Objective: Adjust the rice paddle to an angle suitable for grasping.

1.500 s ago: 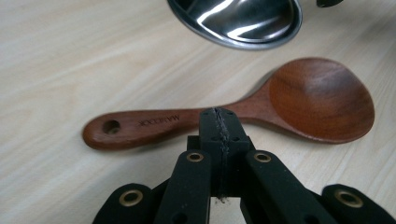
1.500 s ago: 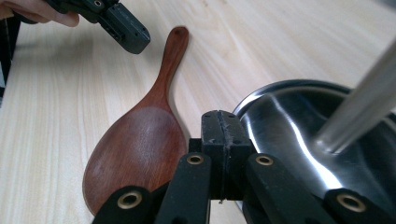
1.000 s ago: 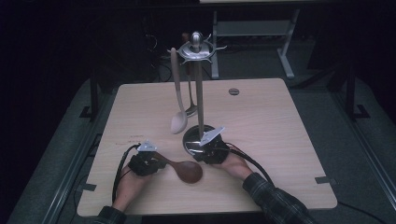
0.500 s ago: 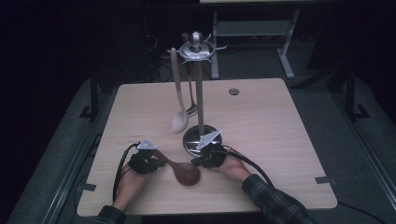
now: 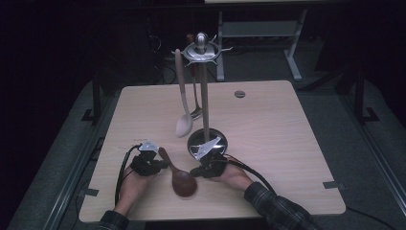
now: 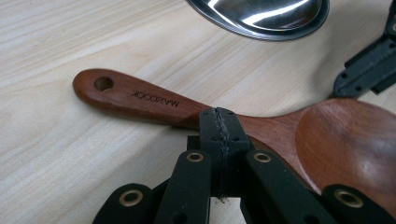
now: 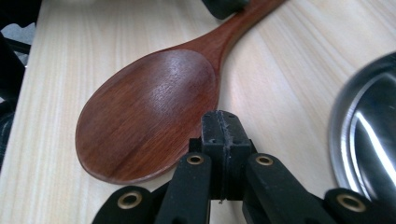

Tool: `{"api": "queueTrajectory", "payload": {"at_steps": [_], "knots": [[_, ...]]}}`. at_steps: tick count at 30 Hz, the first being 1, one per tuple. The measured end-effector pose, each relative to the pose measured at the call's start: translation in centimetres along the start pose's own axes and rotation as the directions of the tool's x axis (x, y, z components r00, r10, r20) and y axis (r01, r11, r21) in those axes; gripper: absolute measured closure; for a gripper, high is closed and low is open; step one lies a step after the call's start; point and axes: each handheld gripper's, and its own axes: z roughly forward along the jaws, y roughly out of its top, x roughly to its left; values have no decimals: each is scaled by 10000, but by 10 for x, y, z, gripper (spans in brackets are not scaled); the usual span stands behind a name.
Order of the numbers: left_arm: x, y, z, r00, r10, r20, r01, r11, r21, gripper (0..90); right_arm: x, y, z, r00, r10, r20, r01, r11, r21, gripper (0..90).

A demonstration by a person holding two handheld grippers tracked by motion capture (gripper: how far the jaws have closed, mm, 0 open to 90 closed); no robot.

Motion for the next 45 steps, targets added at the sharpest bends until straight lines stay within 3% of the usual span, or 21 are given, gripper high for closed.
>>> {"api": "queueTrajectory", "payload": {"at_steps": [33, 35, 45], "knots": [[5, 1, -1, 9999, -67, -82, 67, 10000, 39, 900, 26, 29, 35, 9951, -507, -844, 499, 9987, -116, 898], [5, 1, -1, 9999, -54, -85, 54, 10000, 37, 900, 25, 31, 39, 9938, -700, -862, 681, 9974, -257, 898], [5, 1, -1, 10000, -30, -7, 30, 10000, -10, 900, 31, 44, 51, 9914, -738, -1077, 690, 9965, -477, 898]]}}
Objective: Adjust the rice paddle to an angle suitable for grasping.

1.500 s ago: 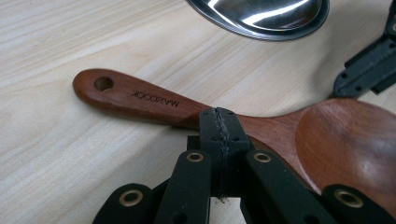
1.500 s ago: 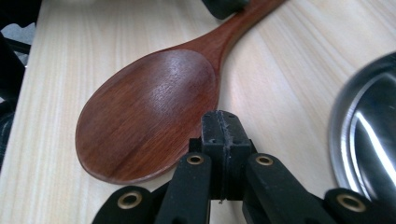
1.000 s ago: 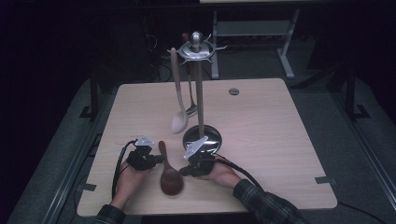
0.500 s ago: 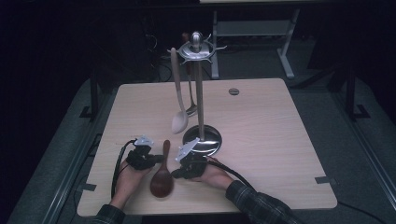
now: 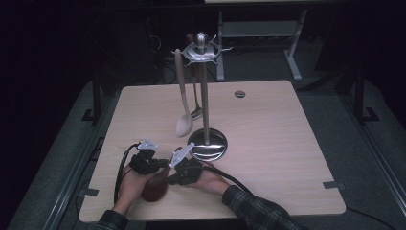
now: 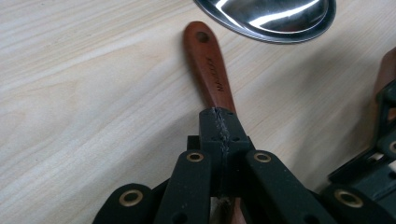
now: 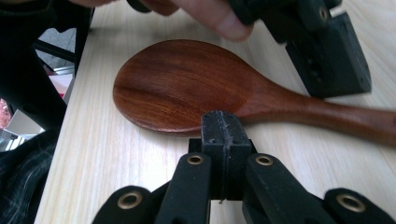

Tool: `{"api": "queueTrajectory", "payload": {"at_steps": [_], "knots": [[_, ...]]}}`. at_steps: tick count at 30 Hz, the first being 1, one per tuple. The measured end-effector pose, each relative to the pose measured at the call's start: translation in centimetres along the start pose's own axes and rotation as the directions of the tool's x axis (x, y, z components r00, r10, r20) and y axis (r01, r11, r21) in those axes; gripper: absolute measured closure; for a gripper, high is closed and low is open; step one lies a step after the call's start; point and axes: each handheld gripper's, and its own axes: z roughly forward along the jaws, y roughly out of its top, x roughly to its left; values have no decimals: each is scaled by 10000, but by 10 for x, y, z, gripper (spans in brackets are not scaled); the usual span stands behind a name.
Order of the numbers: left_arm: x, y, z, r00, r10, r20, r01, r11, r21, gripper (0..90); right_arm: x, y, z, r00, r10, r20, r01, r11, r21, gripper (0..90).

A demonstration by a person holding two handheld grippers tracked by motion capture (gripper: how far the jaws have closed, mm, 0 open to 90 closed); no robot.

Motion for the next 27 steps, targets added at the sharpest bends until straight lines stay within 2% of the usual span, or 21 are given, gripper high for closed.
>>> {"api": "queueTrajectory", "payload": {"at_steps": [4, 8, 10, 13, 14, 16, 18, 20, 22, 24, 27], "knots": [[0, 0, -1, 10000, -14, 37, 14, 10000, -8, 900, 0, 4, 5, 10000, -79, -33, 79, 10000, -53, 897], [1, 2, -8, 10000, 77, -55, -77, 10000, -43, 900, 1, 5, -3, 10000, -55, 67, 56, 9999, -101, 895], [1, 5, -14, 9998, 145, -129, -145, 9999, -22, 898, 0, 3, -12, 9997, 61, 249, -57, 9999, -160, 847], [2, 10, -21, 9993, 224, -291, -215, 9993, 296, 787, -4, -5, -28, 9972, 254, 699, -238, 9994, -233, 729], [1, 12, -22, 9993, 282, -263, -270, 9987, 444, 759, -5, -8, -35, 9956, 444, 820, -429, 9989, -201, 698], [0, 15, -24, 9986, 449, -273, -427, 9962, 753, 686, -6, -16, -49, 9882, 901, 1236, -883, 9959, -200, 607], [-4, 19, -22, 9986, 495, -164, -474, 9929, 1091, 640, -10, -23, -61, 9829, 900, 1607, -877, 9959, -218, 549], [-6, 22, -20, 9976, 673, -188, -641, 9883, 1385, 613, -12, -30, -74, 9713, 1349, 1958, -1319, 9909, -285, 487], [-9, 25, -17, 9965, 821, -183, -775, 9809, 1786, 587, -16, -38, -88, 9589, 1410, 2463, -1390, 9900, -258, 452], [-11, 28, -14, 9953, 946, -213, -878, 9726, 2154, 571, -17, -47, -103, 9444, 1893, 2690, -1811, 9819, -552, 418], [-12, 31, -8, 9956, 918, -198, -846, 9683, 2351, 558, -21, -61, -122, 9245, 2221, 3098, -2095, 9750, -738, 365]]}}
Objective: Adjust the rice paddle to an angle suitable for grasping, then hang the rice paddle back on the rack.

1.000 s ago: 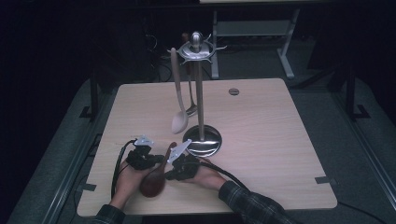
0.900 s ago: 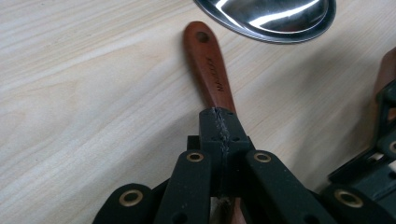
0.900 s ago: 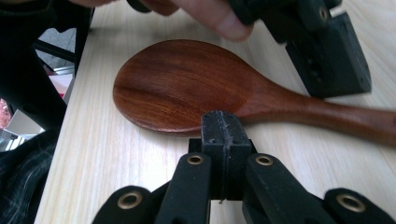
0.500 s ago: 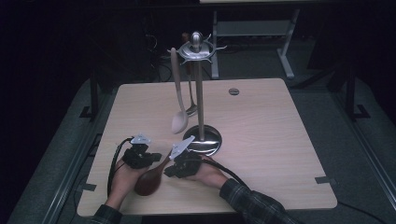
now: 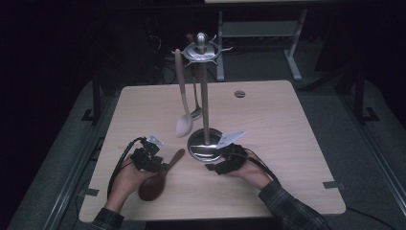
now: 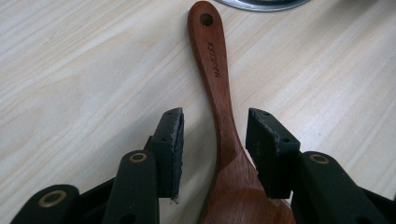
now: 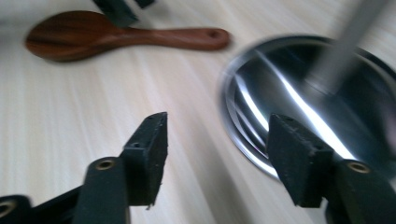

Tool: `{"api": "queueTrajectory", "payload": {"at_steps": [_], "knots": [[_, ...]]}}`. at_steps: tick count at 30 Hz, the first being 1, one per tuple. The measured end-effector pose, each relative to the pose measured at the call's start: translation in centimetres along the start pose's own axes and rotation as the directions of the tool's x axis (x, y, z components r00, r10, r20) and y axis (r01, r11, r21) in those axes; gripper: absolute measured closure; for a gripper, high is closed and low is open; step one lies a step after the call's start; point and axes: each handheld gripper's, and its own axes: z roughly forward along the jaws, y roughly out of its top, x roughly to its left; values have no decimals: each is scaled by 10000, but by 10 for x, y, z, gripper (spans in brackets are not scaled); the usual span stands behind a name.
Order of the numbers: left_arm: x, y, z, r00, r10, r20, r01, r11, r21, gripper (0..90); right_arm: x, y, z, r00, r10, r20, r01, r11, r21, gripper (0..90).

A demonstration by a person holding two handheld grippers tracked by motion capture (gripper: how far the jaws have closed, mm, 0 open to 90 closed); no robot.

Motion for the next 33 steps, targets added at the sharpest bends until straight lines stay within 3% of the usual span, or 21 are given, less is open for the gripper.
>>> {"api": "queueTrajectory", "payload": {"at_steps": [4, 12, 25, 33], "knots": [[-2, 7, 8, 10000, 58, 79, -62, 9985, 547, 560, -15, -17, -18, 9967, 393, 706, -398, 9992, 55, 341], [-5, 15, 20, 9997, 132, -189, -105, 9906, 1363, 645, -35, -39, -43, 9831, 1309, 1280, -1302, 9914, -136, 316], [-2, 15, 20, 9993, -231, -283, 269, 9898, 1403, 768, -44, -48, -55, 9716, 1705, 1640, -1639, 9851, -530, 313], [-2, 13, 20, 9994, -216, -283, 251, 9911, 1305, 781, -49, -50, -57, 9667, 1861, 1755, -1779, 9821, -614, 313]]}}
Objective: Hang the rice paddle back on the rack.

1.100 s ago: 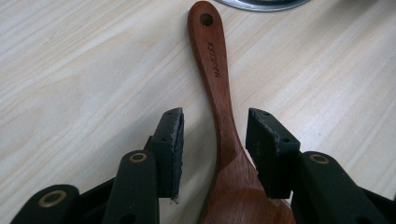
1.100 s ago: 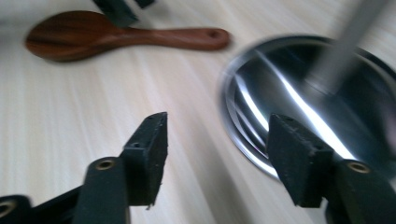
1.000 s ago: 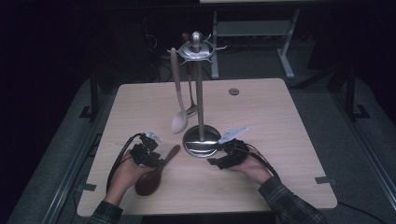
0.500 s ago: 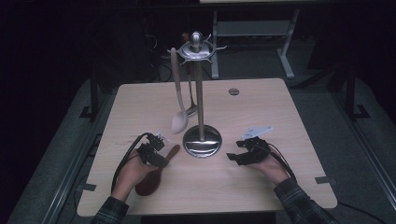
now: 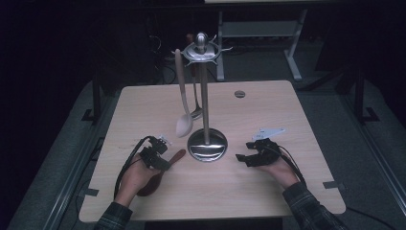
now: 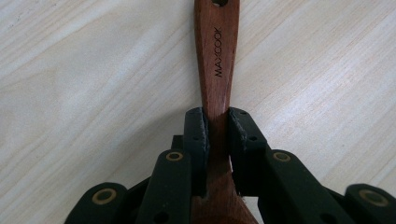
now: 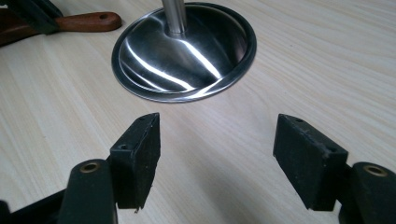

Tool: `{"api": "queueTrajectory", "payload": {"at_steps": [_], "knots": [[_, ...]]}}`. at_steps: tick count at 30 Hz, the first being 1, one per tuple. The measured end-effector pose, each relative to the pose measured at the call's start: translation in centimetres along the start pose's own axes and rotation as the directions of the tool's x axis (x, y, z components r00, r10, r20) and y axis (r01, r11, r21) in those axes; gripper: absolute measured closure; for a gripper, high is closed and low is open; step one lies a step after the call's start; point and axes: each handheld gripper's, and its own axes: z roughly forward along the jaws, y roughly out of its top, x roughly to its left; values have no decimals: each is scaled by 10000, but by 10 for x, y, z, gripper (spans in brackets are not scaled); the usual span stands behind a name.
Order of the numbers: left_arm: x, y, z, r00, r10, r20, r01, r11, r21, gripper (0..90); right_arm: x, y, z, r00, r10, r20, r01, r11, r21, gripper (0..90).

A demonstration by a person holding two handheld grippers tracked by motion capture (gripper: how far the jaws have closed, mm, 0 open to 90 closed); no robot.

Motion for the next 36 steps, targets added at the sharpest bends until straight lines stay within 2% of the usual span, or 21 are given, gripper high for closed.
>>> {"api": "queueTrajectory", "payload": {"at_steps": [2, 4, 5, 9, 13, 15, 16, 18, 21, 23, 27, 30, 31, 33, 36], "knots": [[1, -2, -1, 9999, -92, 50, 93, 9998, -198, 781, -1, 0, -1, 10000, 16, 23, -16, 10000, -76, 313], [3, -3, -8, 9996, -170, 217, 184, 9977, -652, 782, -2, 0, -2, 10000, 71, 36, -71, 9999, -114, 313], [5, -3, -12, 9998, -26, 220, 45, 9963, -858, 782, -2, 0, -2, 9999, 162, 51, -161, 9998, -153, 314], [6, -8, -26, 9987, -150, 479, 241, 9805, -1950, 782, -4, 0, -3, 9998, 199, 56, -198, 9996, -199, 313], [6, -13, -35, 9962, -300, 815, 497, 9668, -2506, 782, -5, 0, -4, 9997, 257, 59, -256, 9993, -262, 314], [8, -17, -40, 9962, -187, 856, 412, 9624, -2685, 782, -5, 0, -4, 9997, 229, 87, -226, 9994, -276, 314], [8, -20, -42, 9951, -293, 940, 547, 9586, -2795, 782, -5, 0, -4, 9997, 230, 81, -228, 9994, -276, 314], [10, -25, -47, 9944, -270, 1018, 573, 9498, -3077, 783, -4, 0, -5, 9997, 229, 95, -226, 9994, -272, 314], [11, -31, -50, 9952, -197, 961, 492, 9478, -3152, 783, -4, 0, -4, 9997, 234, 74, -232, 9994, -256, 314], [12, -35, -51, 9924, -294, 1191, 665, 9447, -3210, 783, -3, 1, -4, 9997, 256, 7, -256, 9993, -267, 314], [11, -43, -56, 9932, -197, 1148, 560, 9451, -3220, 783, 3, 3, -3, 9999, 124, -97, -127, 9994, -319, 314], [11, -50, -59, 9919, -306, 1229, 703, 9402, -3332, 783, 5, 3, -3, 9998, 106, -149, -110, 9995, -299, 314], [11, -52, -60, 9916, -305, 1261, 710, 9410, -3308, 783, 5, 3, -3, 9998, 96, -161, -100, 9995, -300, 314], [11, -55, -63, 9926, -304, 1171, 689, 9380, -3398, 783, 6, 4, -3, 9999, 51, -164, -57, 9995, -316, 314], [11, -57, -67, 9915, -303, 1265, 763, 9232, -3766, 783, 8, 5, -3, 9997, 132, -193, -139, 9992, -367, 314]]}}
